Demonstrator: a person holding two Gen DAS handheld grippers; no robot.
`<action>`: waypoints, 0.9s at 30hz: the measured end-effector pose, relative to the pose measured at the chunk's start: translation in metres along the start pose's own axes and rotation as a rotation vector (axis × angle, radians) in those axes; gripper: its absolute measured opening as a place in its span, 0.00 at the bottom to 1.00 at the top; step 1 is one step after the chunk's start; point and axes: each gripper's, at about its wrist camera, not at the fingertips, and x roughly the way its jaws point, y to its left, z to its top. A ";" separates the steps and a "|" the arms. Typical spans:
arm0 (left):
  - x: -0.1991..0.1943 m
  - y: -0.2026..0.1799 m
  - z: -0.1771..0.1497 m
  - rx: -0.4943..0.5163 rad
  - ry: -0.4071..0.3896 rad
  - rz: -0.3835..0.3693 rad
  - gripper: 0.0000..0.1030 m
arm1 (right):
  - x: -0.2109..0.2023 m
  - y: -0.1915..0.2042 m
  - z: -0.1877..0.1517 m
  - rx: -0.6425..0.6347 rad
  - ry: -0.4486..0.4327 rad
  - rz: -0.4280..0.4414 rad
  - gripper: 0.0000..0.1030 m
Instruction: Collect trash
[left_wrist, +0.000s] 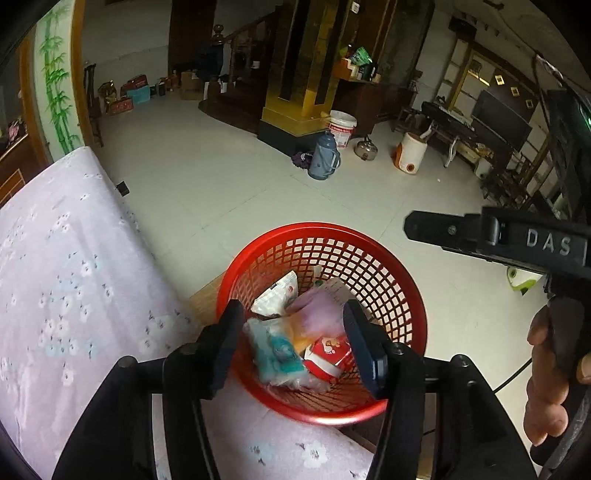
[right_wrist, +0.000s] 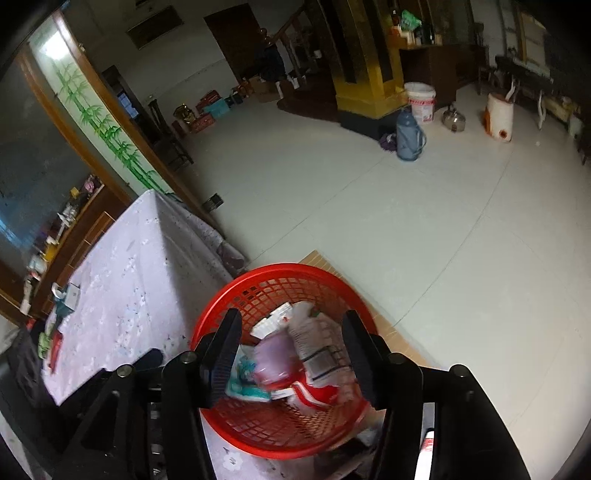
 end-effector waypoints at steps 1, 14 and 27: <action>-0.007 0.002 -0.002 -0.002 -0.010 0.005 0.58 | -0.004 0.004 -0.002 -0.016 -0.007 -0.022 0.62; -0.121 0.016 -0.040 0.038 -0.161 0.081 0.82 | -0.093 0.070 -0.063 -0.171 -0.208 -0.284 0.82; -0.227 0.045 -0.093 0.110 -0.297 0.189 0.95 | -0.154 0.139 -0.142 -0.204 -0.274 -0.280 0.86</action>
